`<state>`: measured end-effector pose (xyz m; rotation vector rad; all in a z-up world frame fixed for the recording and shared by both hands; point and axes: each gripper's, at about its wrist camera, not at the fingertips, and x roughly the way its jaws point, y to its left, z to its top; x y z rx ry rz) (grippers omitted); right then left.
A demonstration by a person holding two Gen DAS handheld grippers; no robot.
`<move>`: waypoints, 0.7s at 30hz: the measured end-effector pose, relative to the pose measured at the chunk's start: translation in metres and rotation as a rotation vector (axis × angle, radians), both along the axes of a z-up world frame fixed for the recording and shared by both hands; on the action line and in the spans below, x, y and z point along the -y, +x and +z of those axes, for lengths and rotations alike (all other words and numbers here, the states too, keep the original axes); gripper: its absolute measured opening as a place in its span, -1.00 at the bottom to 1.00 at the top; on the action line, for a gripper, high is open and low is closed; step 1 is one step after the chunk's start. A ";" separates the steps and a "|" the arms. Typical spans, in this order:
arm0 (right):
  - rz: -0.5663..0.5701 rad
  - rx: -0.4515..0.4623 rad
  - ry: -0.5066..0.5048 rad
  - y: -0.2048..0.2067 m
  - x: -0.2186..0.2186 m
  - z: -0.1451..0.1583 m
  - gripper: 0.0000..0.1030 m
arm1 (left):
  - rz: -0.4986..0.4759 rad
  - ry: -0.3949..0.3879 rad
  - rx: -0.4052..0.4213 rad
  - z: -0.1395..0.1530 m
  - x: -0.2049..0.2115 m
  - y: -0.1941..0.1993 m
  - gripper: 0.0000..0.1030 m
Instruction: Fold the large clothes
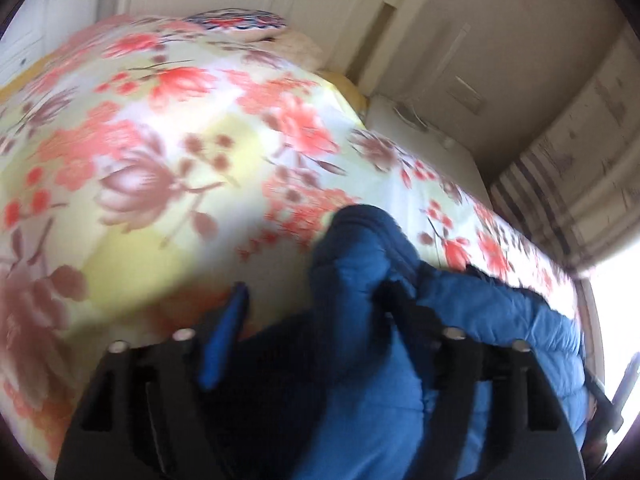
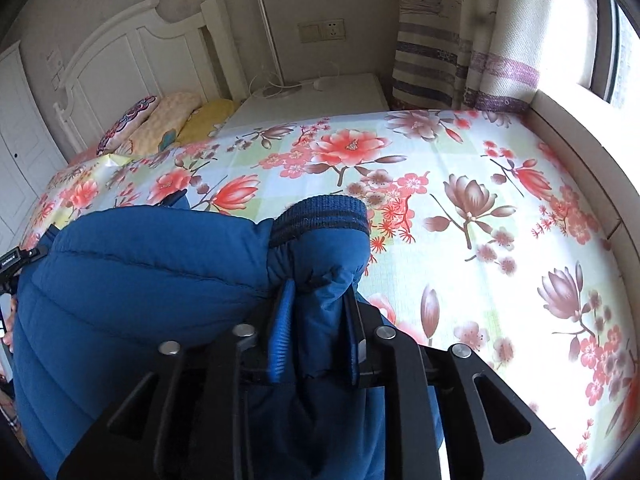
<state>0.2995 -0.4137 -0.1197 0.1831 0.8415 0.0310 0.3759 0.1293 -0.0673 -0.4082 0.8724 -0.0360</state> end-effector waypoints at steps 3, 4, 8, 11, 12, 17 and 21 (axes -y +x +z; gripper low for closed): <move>0.003 -0.001 0.084 -0.018 0.010 0.008 -0.54 | 0.018 -0.053 0.051 0.014 -0.020 -0.022 0.57; 0.013 0.012 0.115 -0.030 0.017 0.012 -0.52 | -0.012 -0.062 0.086 0.023 -0.028 -0.039 0.60; 0.063 0.105 0.178 -0.096 0.044 0.026 0.75 | -0.090 0.016 0.187 0.040 -0.051 -0.109 0.80; 0.097 0.180 0.171 -0.158 0.055 0.019 0.91 | -0.151 0.002 0.194 0.030 -0.066 -0.169 0.82; 0.118 0.176 0.181 -0.170 0.055 0.015 0.91 | -0.165 -0.003 0.191 0.024 -0.068 -0.187 0.82; 0.229 0.200 0.276 -0.243 0.042 -0.007 0.91 | -0.243 -0.057 0.219 -0.002 -0.057 -0.256 0.93; 0.264 0.174 0.262 -0.254 0.024 -0.026 0.74 | -0.268 -0.034 0.154 -0.030 -0.037 -0.253 0.95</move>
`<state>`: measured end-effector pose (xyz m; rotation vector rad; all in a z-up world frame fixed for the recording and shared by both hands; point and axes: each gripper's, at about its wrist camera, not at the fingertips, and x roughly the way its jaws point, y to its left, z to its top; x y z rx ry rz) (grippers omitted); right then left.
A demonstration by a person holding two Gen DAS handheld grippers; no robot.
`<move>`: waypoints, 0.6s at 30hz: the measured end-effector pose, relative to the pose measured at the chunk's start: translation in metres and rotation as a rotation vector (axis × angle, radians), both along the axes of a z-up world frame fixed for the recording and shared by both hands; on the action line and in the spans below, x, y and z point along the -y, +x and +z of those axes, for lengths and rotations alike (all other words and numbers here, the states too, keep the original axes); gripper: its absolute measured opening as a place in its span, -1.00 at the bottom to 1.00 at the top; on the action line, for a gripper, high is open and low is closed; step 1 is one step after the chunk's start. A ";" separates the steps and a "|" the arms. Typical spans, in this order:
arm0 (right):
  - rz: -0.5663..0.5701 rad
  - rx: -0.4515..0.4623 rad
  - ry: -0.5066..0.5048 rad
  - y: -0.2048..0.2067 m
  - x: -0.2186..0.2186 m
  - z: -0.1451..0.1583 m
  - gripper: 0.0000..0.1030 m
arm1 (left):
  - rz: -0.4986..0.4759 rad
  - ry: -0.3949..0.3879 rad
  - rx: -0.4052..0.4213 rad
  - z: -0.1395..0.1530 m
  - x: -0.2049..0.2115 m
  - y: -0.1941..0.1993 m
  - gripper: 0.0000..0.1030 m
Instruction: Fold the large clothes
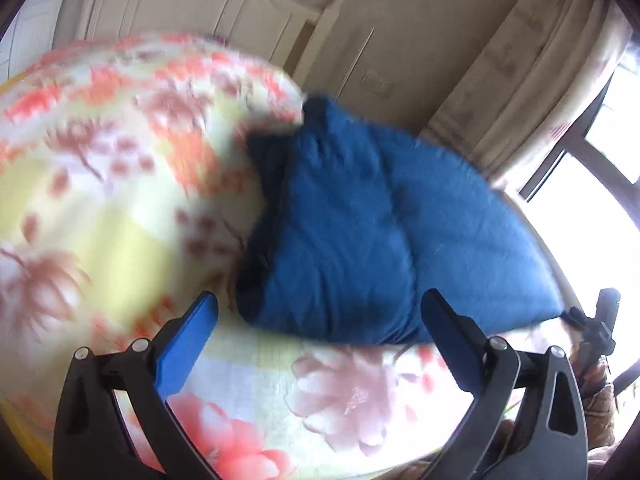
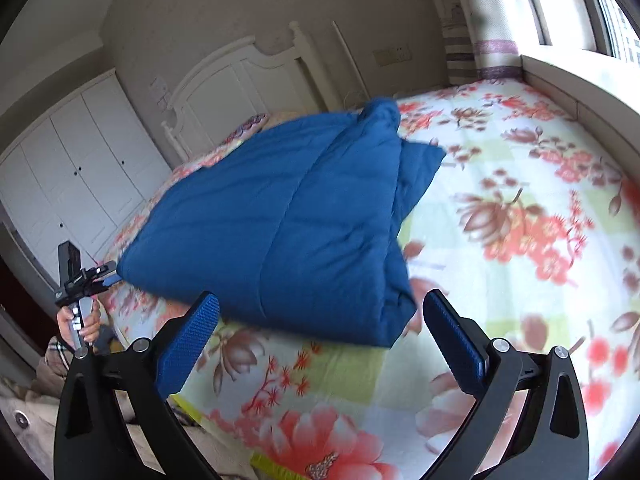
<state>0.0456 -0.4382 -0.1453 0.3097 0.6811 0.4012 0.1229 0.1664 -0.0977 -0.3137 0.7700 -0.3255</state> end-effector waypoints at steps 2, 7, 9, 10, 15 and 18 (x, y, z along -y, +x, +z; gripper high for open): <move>-0.007 -0.017 -0.014 0.003 -0.009 -0.006 0.56 | -0.002 0.032 0.028 -0.004 0.012 0.002 0.95; -0.026 0.094 -0.091 -0.010 -0.025 0.006 -0.22 | 0.009 0.010 0.068 0.004 0.022 0.001 -0.32; -0.034 0.119 -0.105 -0.016 -0.023 0.012 -0.47 | 0.003 0.104 0.114 0.013 0.035 -0.006 -0.46; -0.040 0.128 -0.110 -0.019 -0.022 0.014 -0.53 | 0.000 0.161 0.133 0.016 0.044 -0.011 -0.49; -0.037 0.147 -0.144 -0.041 -0.016 0.019 -0.55 | -0.037 0.207 0.145 0.018 0.052 -0.031 -0.51; -0.019 0.147 -0.156 -0.062 -0.011 0.023 -0.56 | -0.065 0.194 0.144 0.014 0.047 -0.041 -0.51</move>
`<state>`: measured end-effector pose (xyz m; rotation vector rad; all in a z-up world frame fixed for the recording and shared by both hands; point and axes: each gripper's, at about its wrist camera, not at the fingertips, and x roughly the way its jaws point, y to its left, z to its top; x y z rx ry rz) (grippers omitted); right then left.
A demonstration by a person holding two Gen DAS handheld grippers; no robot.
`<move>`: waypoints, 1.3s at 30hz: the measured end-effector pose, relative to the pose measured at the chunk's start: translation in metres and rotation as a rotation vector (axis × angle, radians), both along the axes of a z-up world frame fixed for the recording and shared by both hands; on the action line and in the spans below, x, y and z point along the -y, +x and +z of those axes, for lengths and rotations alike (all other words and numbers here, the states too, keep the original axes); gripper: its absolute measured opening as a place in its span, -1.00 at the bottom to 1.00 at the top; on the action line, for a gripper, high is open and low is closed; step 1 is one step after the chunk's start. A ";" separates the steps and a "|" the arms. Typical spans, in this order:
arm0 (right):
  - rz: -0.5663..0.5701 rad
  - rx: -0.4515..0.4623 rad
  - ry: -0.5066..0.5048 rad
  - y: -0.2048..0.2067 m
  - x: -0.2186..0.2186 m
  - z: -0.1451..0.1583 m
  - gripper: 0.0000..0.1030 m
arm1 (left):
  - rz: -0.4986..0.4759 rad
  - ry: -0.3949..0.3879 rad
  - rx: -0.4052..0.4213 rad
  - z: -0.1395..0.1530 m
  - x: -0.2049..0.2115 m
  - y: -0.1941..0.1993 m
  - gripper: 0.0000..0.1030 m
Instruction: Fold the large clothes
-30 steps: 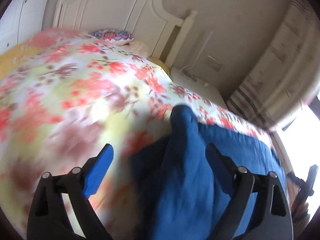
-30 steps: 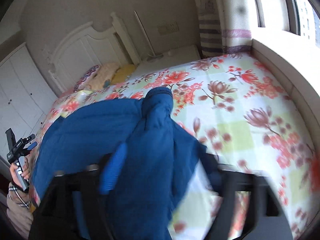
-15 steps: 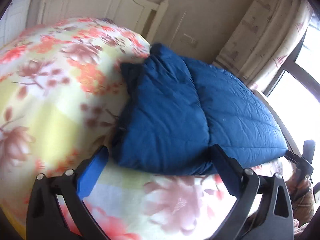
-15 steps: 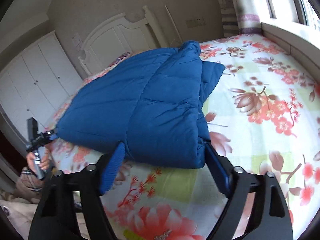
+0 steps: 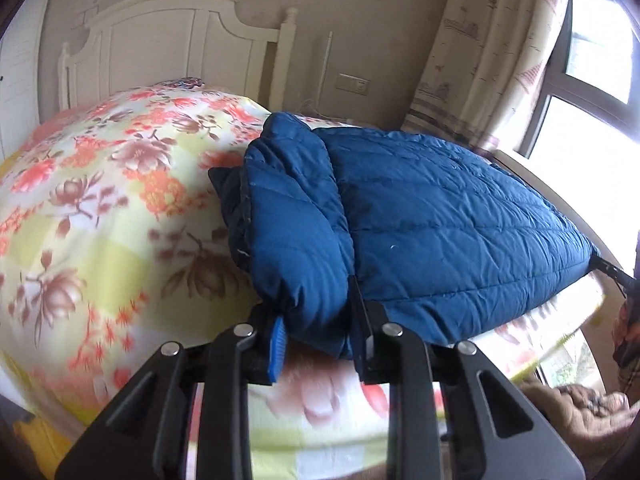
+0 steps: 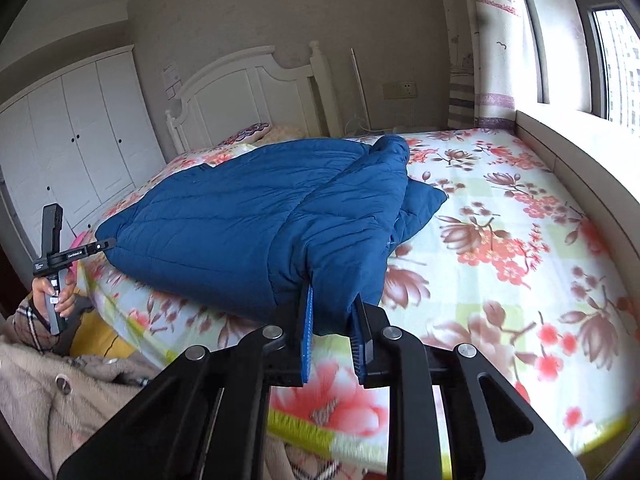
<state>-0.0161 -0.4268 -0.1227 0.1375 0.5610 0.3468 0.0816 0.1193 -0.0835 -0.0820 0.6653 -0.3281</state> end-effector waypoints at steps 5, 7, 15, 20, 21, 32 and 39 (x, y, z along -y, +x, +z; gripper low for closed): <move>-0.020 -0.028 -0.017 -0.013 0.006 -0.004 -0.56 | -0.004 -0.021 -0.003 -0.007 0.007 -0.014 -0.49; -0.033 -0.044 -0.017 -0.014 0.007 -0.006 -0.56 | -0.015 -0.037 -0.011 -0.010 0.005 -0.021 -0.44; -0.146 -0.059 -0.070 -0.028 0.029 0.025 -0.35 | 0.196 -0.029 0.063 0.021 -0.051 -0.048 0.67; -0.169 0.091 0.013 0.018 0.004 0.090 0.91 | 0.195 0.001 0.226 0.088 -0.015 -0.039 0.96; -0.133 0.117 0.031 0.030 -0.010 0.099 0.91 | 0.192 0.030 0.268 0.101 0.004 -0.034 0.96; 0.057 0.012 -0.360 0.173 -0.195 0.082 0.91 | 0.163 0.357 0.124 0.088 0.163 0.119 0.96; 0.113 -0.204 -0.278 0.217 -0.180 0.007 0.91 | 0.150 0.378 -0.076 -0.001 0.166 0.175 0.96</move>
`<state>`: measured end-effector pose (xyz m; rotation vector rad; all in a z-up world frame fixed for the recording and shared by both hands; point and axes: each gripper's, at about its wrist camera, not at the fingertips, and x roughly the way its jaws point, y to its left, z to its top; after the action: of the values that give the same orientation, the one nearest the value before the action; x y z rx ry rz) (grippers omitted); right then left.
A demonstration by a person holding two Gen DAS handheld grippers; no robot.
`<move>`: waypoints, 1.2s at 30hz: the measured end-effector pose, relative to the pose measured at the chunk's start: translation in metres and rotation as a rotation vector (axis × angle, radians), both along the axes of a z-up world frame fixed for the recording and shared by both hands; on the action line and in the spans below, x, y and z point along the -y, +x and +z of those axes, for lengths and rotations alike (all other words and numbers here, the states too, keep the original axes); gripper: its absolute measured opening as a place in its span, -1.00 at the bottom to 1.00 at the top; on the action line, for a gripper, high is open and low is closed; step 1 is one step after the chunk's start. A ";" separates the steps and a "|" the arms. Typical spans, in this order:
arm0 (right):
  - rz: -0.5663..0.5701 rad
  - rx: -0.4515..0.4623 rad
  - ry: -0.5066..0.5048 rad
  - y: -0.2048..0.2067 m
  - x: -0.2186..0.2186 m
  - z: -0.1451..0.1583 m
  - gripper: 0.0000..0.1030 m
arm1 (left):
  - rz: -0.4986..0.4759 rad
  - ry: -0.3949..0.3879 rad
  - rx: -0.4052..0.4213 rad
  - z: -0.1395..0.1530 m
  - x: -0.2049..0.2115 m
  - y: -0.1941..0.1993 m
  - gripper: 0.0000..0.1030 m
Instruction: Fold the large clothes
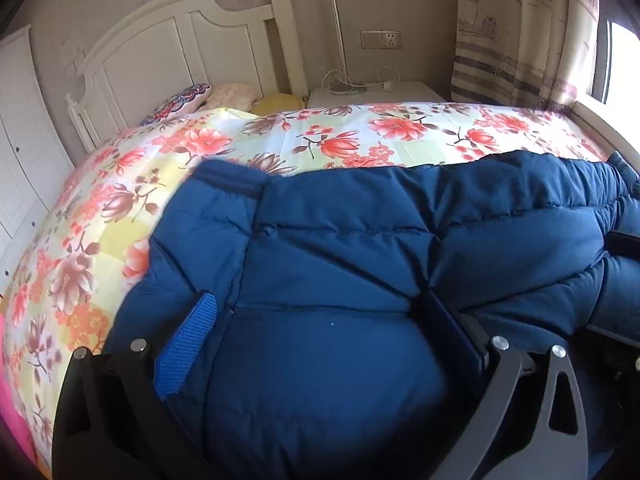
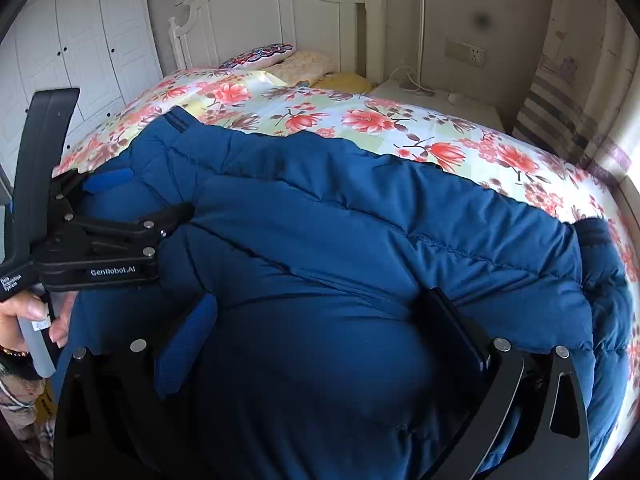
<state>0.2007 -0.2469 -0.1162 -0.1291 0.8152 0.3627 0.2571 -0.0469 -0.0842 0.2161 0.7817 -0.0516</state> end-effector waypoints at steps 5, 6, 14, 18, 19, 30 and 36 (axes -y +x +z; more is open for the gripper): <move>-0.007 0.005 -0.008 -0.002 -0.002 -0.005 0.91 | -0.005 -0.001 -0.007 -0.005 -0.002 0.003 0.96; -0.008 0.005 -0.011 -0.002 -0.002 -0.005 0.91 | -0.006 -0.001 -0.007 -0.006 -0.002 0.004 0.96; -0.095 0.018 -0.070 0.003 0.000 0.032 0.62 | -0.005 -0.066 -0.015 -0.004 -0.007 0.003 0.96; -0.130 0.066 -0.006 0.023 -0.001 0.054 0.26 | -0.003 -0.084 -0.015 -0.004 -0.009 0.002 0.96; -0.122 0.034 -0.022 0.036 -0.008 0.045 0.23 | -0.003 -0.084 -0.015 -0.004 -0.008 0.002 0.96; -0.224 -0.069 -0.086 0.087 0.000 0.016 0.25 | 0.007 -0.095 -0.024 -0.004 -0.010 0.003 0.96; -0.261 -0.002 -0.031 0.069 0.032 0.045 0.34 | 0.006 -0.097 -0.029 -0.004 -0.011 0.004 0.96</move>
<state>0.2693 -0.2791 -0.0710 -0.0501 0.8282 0.1041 0.2611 -0.0358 -0.0885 0.1207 0.8062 -0.0866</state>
